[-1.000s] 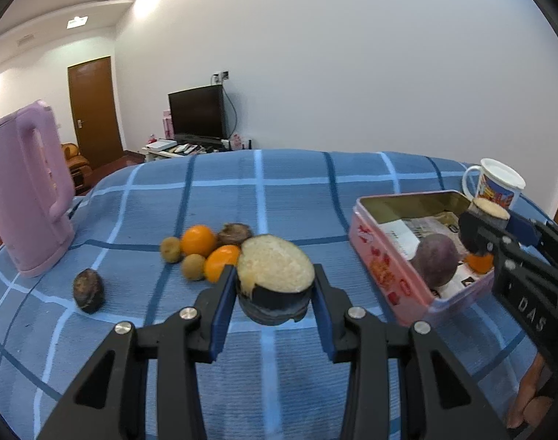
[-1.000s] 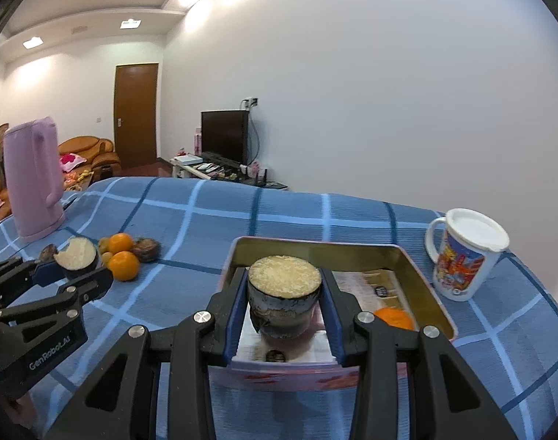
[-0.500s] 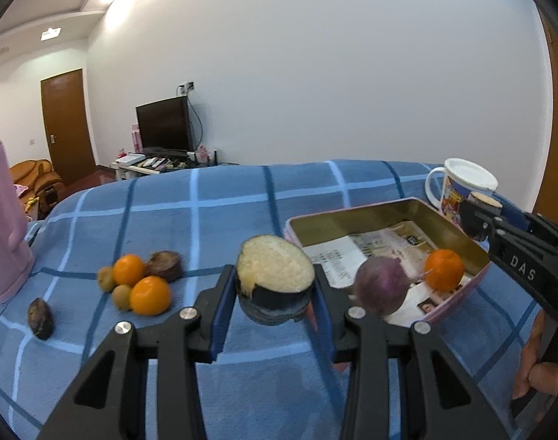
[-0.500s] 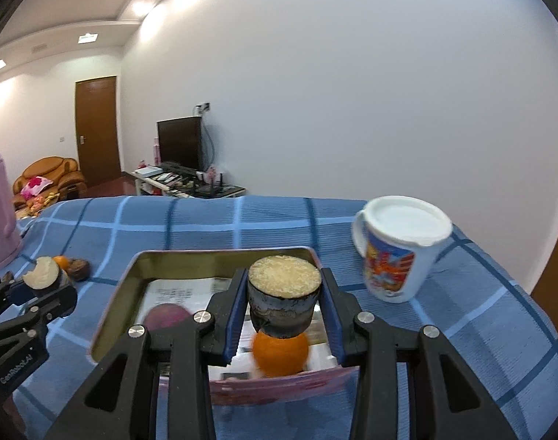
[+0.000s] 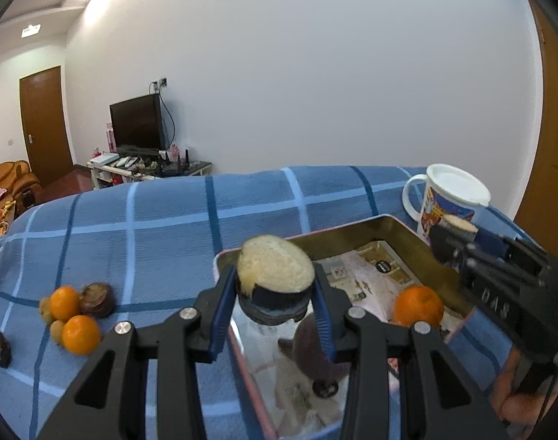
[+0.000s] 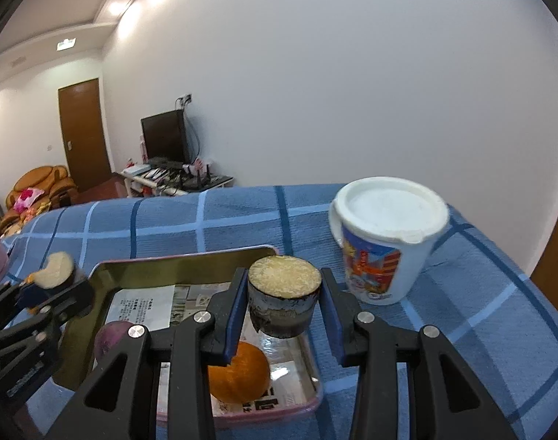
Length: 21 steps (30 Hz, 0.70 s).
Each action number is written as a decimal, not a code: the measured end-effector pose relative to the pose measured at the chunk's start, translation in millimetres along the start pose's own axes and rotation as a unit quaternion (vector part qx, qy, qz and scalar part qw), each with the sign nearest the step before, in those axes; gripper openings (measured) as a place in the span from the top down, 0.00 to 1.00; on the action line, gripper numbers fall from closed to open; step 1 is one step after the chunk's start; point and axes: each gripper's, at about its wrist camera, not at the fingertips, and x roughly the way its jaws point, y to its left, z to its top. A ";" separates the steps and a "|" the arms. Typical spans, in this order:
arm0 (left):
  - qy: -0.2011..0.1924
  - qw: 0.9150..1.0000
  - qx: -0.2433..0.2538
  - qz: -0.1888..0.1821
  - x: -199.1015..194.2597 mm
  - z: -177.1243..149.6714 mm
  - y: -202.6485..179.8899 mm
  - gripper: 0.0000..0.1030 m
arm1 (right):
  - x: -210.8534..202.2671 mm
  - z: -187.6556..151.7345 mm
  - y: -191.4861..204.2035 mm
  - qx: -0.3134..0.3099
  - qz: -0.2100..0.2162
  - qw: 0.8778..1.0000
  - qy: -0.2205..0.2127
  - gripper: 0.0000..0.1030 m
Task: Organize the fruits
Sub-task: 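Lower the taro into the tin box with the right tool and open it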
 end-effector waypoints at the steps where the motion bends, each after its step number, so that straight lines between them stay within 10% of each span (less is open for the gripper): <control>1: 0.005 1.000 0.000 0.000 5.4 1.9 -1.2 0.60 | 4.0 -0.3 3.1 -0.006 0.004 1.000 0.006 0.61; 21: 0.060 0.998 0.027 0.011 36.4 -0.3 -13.2 0.59 | 42.7 0.9 31.4 -0.047 0.059 0.995 0.067 0.61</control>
